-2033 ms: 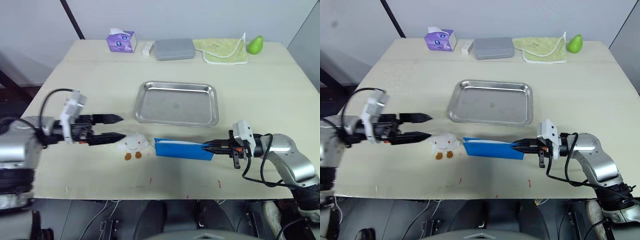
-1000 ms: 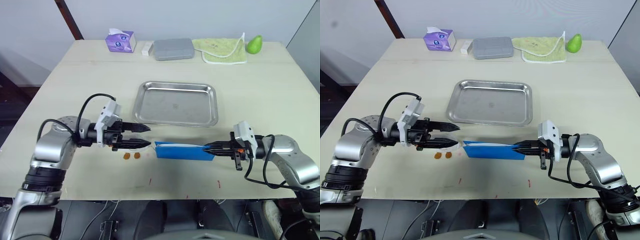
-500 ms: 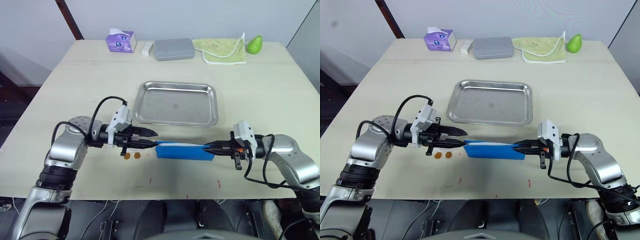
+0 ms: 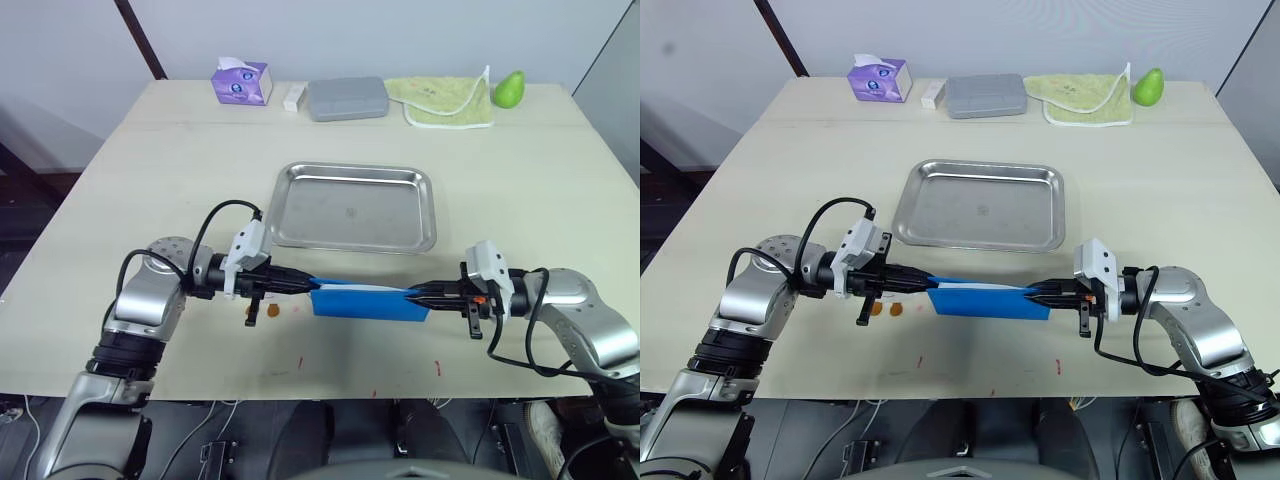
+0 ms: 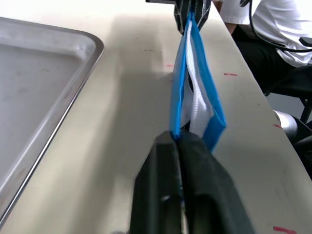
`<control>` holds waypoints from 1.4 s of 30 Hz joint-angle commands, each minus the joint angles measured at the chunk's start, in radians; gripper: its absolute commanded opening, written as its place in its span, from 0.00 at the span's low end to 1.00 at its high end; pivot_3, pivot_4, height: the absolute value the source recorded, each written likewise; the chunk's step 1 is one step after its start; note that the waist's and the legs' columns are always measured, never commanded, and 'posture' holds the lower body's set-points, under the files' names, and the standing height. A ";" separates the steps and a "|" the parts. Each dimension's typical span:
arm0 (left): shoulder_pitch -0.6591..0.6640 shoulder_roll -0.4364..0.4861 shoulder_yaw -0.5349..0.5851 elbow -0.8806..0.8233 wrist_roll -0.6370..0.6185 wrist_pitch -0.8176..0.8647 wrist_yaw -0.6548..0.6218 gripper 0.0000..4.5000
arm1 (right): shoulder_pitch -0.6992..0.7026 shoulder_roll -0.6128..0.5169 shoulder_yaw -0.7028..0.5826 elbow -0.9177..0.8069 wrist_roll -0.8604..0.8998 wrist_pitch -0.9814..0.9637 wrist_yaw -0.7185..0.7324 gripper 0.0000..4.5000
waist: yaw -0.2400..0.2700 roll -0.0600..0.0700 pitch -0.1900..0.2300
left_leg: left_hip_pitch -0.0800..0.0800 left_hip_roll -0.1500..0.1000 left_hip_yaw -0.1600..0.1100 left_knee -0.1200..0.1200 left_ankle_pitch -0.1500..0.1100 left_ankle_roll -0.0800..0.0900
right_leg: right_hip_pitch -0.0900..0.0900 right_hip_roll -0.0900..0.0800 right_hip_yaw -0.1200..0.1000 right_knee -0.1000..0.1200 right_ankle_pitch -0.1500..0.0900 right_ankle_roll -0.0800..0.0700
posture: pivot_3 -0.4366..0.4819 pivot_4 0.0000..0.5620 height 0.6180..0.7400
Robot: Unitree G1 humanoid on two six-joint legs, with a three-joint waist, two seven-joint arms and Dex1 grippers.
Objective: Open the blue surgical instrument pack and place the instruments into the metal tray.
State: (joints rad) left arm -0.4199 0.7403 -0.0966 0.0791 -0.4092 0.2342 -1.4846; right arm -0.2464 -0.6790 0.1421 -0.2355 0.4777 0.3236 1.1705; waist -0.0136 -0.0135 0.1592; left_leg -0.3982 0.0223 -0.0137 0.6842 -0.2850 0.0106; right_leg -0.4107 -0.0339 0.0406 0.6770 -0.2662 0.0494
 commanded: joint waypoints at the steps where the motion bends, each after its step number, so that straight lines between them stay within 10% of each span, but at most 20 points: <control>1: -0.004 -0.004 -0.011 0.001 0.012 -0.025 -0.012 0.01 | -0.001 -0.003 0.001 -0.034 -0.002 0.004 0.004 0.00 | 0.000 0.000 0.000 | 0.000 0.000 0.000 0.000 0.000 0.000 | 0.000 0.000 0.000 0.000 0.000 0.000 | 0.48 0.27 1.00; 8: 0.011 -0.012 -0.012 -0.018 0.003 -0.027 -0.013 0.01 | -0.004 0.000 -0.005 -0.037 0.004 0.024 -0.011 0.00 | 0.000 0.000 0.000 | 0.000 0.000 0.000 0.000 0.000 0.000 | 0.000 0.000 0.000 0.000 0.000 0.000 | 0.48 0.27 1.00; 15: 0.024 -0.003 -0.011 -0.025 0.015 -0.052 -0.013 0.00 | 0.015 -0.028 -0.086 -0.125 0.090 0.146 -0.067 0.51 | 0.003 0.000 0.000 | 0.000 0.000 0.000 0.000 0.000 0.000 | 0.000 0.000 0.000 0.000 0.000 0.000 | 0.48 0.27 1.00; 21: 0.017 -0.006 -0.013 -0.024 0.013 -0.050 -0.009 0.00 | 0.032 -0.111 -0.271 -0.234 0.349 0.380 -0.116 0.51 | 0.004 0.000 0.000 | 0.000 0.000 -0.001 0.000 0.000 0.000 | 0.000 -0.001 0.000 0.000 0.000 0.000 | 0.48 0.27 1.00; 28: 0.016 -0.011 -0.019 -0.036 -0.004 -0.017 -0.016 0.00 | 0.045 -0.164 -0.272 -0.240 0.415 0.510 -0.167 0.02 | 0.004 0.000 0.000 | 0.000 0.000 -0.001 0.000 0.000 0.000 | 0.001 -0.001 0.000 0.000 0.000 0.000 | 0.48 0.27 1.00; 42: 0.012 -0.018 -0.017 -0.063 -0.027 0.093 0.019 0.00 | 0.030 -0.159 -0.047 -0.219 0.253 0.492 -0.139 0.02 | 0.006 0.000 0.000 | -0.001 -0.001 -0.001 0.001 0.000 0.000 | 0.001 -0.001 -0.001 -0.001 0.000 0.000 | 0.48 0.27 1.00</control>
State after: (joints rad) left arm -0.4062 0.7255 -0.0984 0.0497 -0.4289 0.3007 -1.4746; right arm -0.2171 -0.8243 0.0876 -0.4224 0.7361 0.8367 1.0047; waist -0.0080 -0.0136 0.1591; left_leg -0.3990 0.0217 -0.0146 0.6847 -0.2851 0.0108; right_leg -0.4100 -0.0346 0.0399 0.6764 -0.2662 0.0496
